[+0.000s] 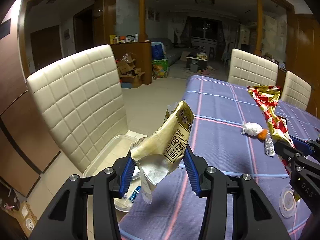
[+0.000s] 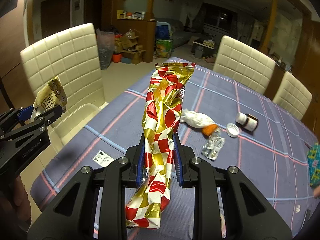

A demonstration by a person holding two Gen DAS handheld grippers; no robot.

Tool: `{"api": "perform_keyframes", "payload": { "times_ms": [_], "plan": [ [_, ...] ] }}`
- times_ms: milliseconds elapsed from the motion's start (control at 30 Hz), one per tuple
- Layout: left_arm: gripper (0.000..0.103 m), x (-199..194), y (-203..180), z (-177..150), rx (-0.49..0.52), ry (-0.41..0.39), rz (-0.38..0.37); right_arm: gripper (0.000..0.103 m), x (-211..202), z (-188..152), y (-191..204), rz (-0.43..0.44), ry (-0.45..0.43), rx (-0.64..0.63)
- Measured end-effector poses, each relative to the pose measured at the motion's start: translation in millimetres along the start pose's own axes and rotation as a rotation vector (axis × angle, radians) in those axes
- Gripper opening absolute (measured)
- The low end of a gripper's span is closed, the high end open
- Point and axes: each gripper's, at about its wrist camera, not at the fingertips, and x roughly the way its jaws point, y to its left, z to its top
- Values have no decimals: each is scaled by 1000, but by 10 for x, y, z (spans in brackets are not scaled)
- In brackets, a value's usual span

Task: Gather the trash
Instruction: 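Lift both wrappers and carry them over the clear bin on the chair, then open left tool to drop the gold wrapper while right tool drops the checkered wrapper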

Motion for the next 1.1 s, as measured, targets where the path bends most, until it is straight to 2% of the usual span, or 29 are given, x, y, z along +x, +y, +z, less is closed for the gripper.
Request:
{"api": "perform_keyframes", "payload": {
  "times_ms": [533,867,1100],
  "plan": [
    [46,177,526,-39,-81,5,85,28,233,262,689,53,3,-138],
    [46,396,911,-64,-139,41,147,28,496,383,1093,103,28,-203],
    [46,568,1078,-71,-164,66,161,28,667,456,1293,120,42,-235]
  ]
}}
